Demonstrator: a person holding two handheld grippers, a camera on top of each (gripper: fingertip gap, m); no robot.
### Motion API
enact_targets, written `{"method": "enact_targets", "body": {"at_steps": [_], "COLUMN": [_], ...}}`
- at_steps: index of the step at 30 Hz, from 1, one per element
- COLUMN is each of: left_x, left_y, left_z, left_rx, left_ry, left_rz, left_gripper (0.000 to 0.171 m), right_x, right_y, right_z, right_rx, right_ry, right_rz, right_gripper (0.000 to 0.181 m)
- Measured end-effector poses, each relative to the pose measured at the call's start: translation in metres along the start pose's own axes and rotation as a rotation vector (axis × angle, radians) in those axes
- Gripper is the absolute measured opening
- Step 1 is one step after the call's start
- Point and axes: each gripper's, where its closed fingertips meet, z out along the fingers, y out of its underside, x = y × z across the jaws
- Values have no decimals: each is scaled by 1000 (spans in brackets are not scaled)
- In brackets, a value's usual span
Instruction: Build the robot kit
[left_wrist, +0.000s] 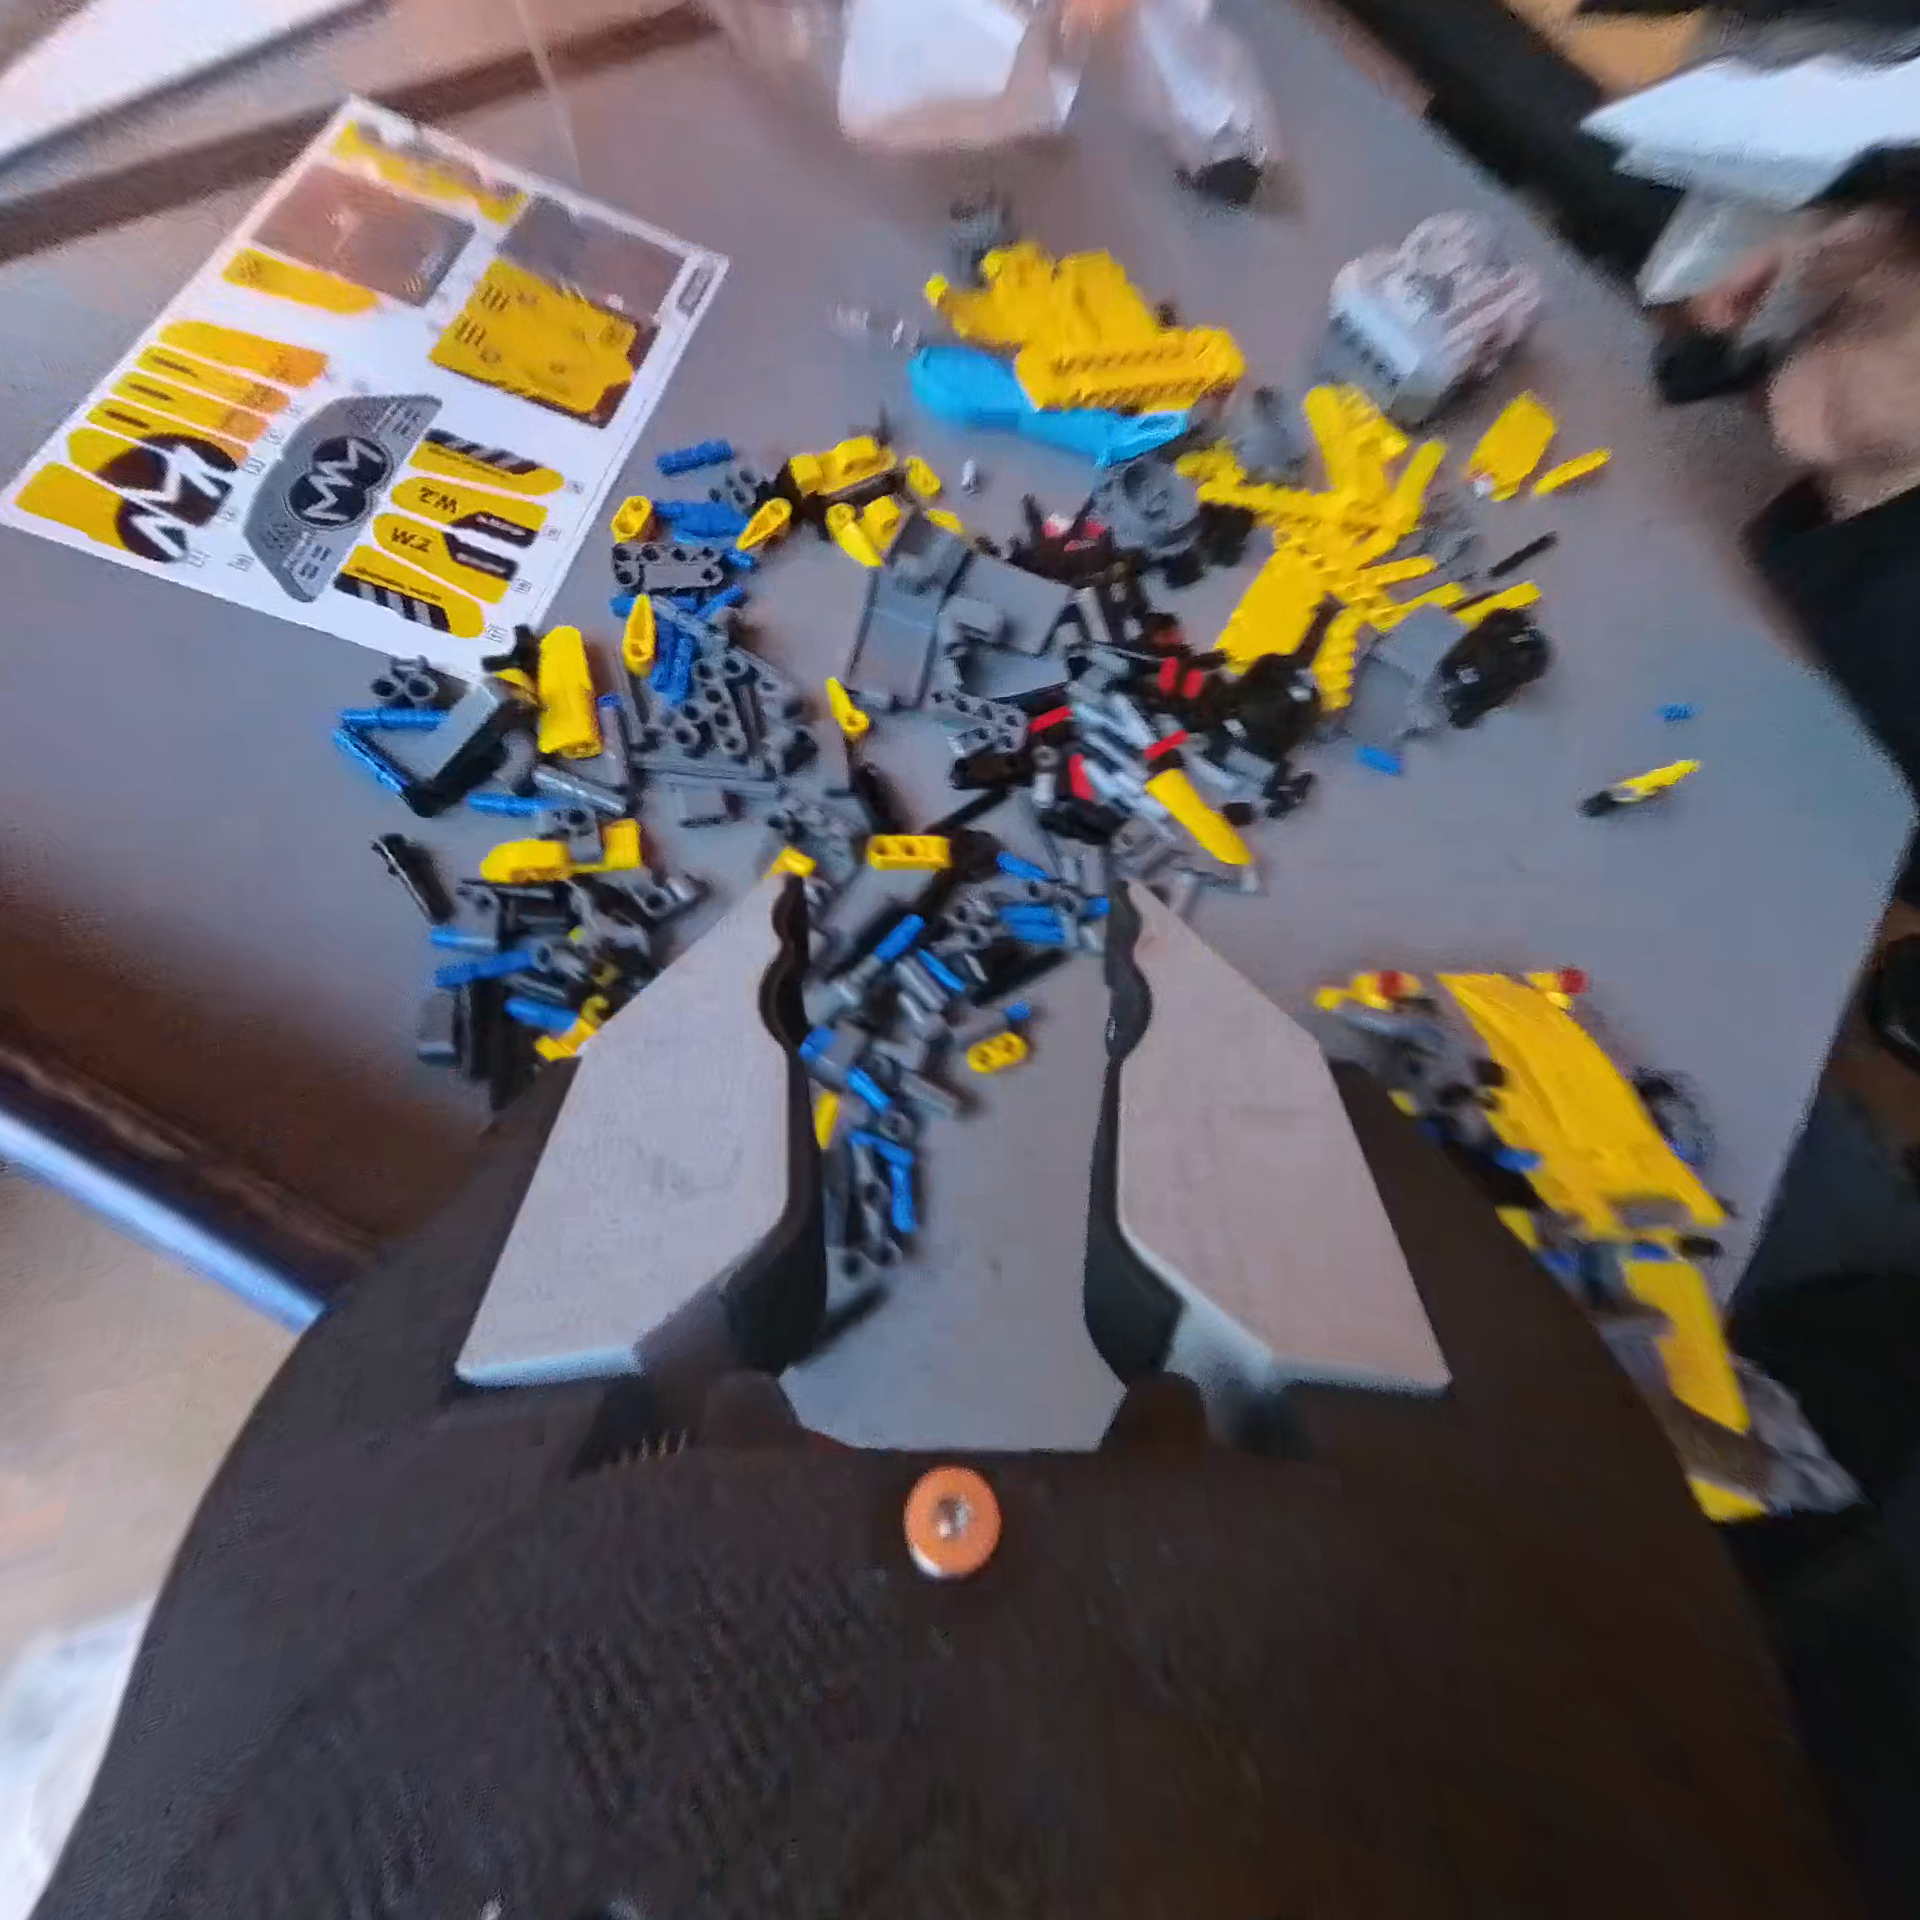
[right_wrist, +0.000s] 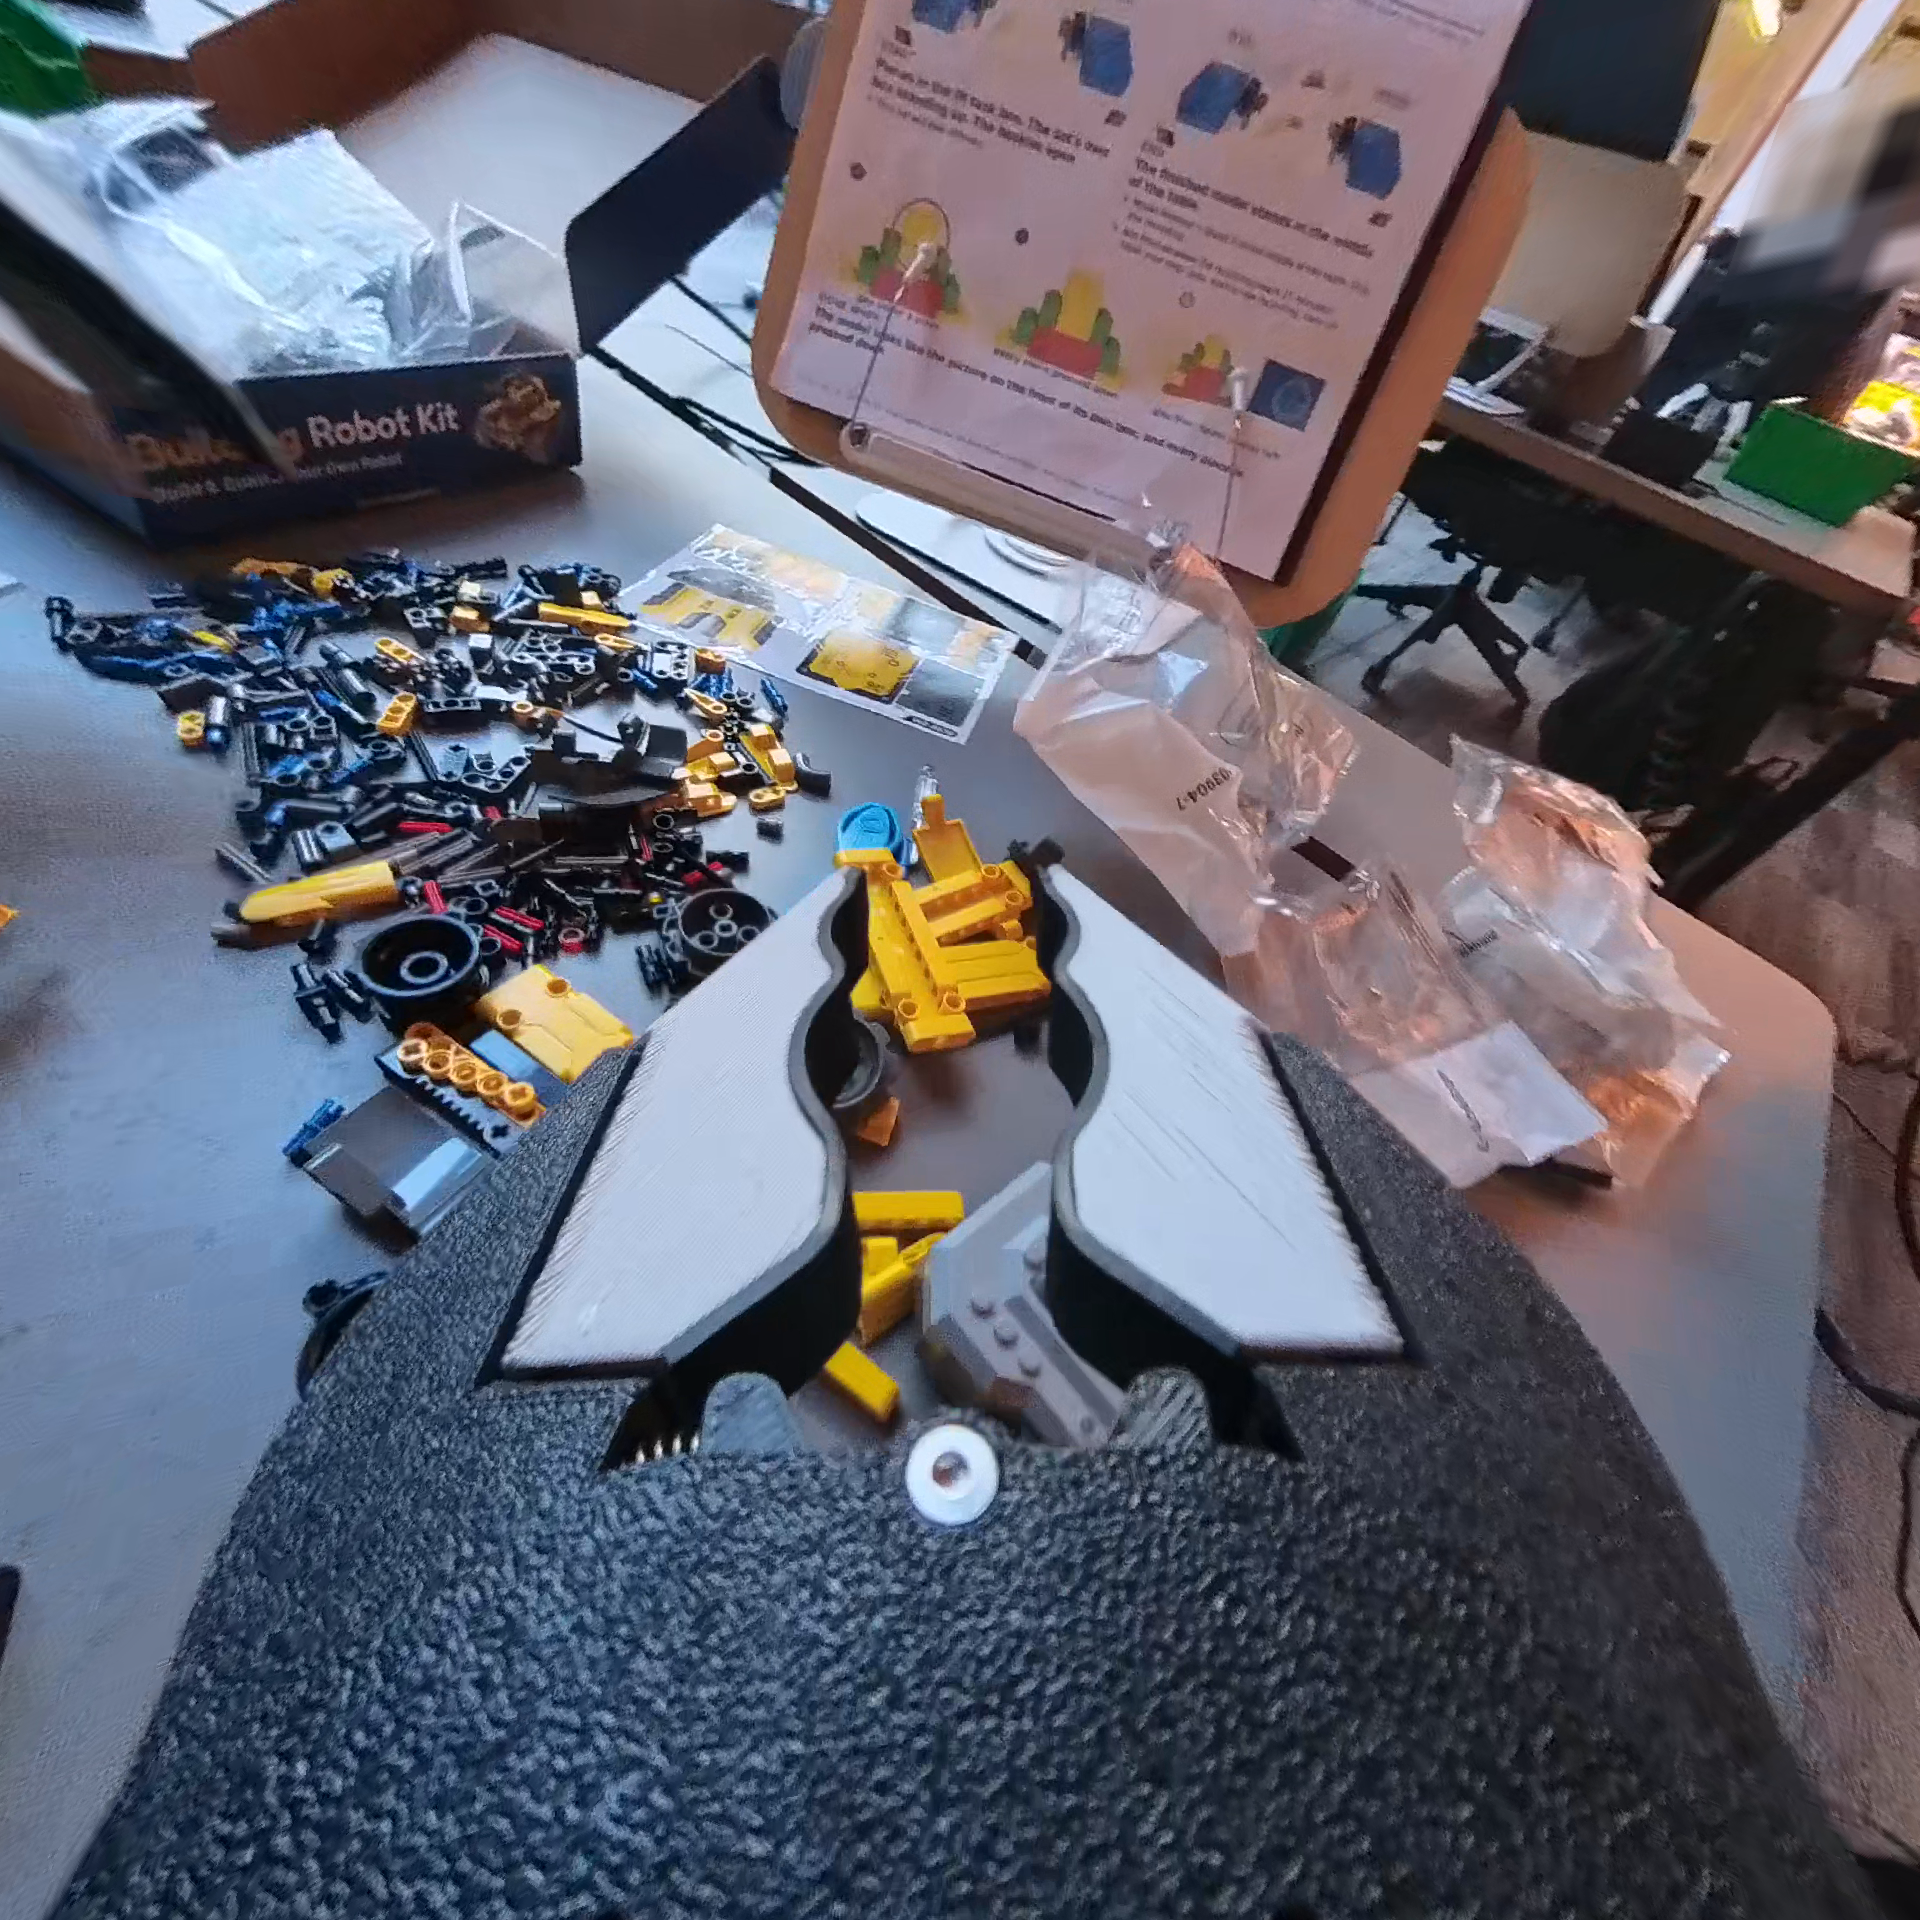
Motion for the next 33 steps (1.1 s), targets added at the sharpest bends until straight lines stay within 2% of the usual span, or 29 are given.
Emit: {"method": "enact_targets", "body": {"at_steps": [5,8,11,12,14,17,21,27,30,33], "left_x": [-43,-50,-52,-52,-54,-61,-65,-59,-47,-45], "left_y": [-14,-25,-21,-14,0,7,-9,-18,-21,-8], "left_z": [42,61,71,74,77,78,67,71,80,89], "left_rx": [-152,-104,-62,-79,-142,-141,-43,1,-25,-97], "left_ry": [-156,-182,-184,-185,-205,-247,-279,-310,-361,-411], "left_rz": [107,93,81,78,106,113,83,11,56,101], "left_gripper": [46,39,26,20,21,21,22,21,20,19], "right_x": [-7,-11,-13,-13,-14,-11,-3,3,1,0], "right_y": [2,5,12,14,17,19,34,40,44,44], "right_z": [26,38,40,40,38,35,34,34,37,39], "right_rx": [-57,-74,-86,-89,-85,-63,-93,-107,-118,-106], "right_ry": [-68,-84,-83,-81,-92,-91,-54,-20,-11,-15], "right_rz": [-56,-62,-79,-74,-40,7,40,34,14,34], "right_gripper": [29,28,23,23,22,20,17,16,16,16]}}
